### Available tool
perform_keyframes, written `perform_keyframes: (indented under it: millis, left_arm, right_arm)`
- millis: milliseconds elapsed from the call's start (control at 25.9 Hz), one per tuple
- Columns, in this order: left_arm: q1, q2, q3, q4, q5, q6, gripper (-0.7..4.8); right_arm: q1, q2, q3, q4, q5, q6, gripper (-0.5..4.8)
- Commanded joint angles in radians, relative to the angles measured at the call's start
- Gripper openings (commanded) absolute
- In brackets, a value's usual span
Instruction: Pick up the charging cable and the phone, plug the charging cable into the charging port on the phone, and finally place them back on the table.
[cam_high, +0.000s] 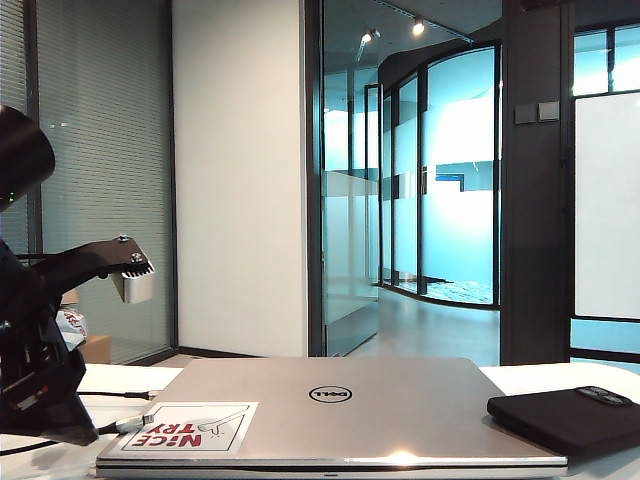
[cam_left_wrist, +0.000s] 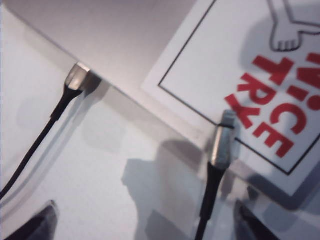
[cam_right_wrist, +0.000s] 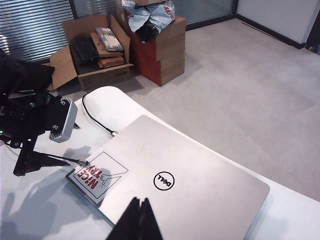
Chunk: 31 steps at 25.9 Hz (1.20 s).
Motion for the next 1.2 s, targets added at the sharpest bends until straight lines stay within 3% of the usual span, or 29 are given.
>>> perform_keyframes:
  millis: [39,1199]
  left_arm:
    - [0.0,-0.001,0.002,0.004,0.005,0.004,4.79]
    - [-0.003,0.091,0.002,0.095,0.006,0.004,4.79]
  right_arm:
    - [0.001,-0.001,0.005,0.015,0.002,-0.003,-0.02]
    - [0.001,-0.002,0.005,0.018,0.002,-0.003,-0.02]
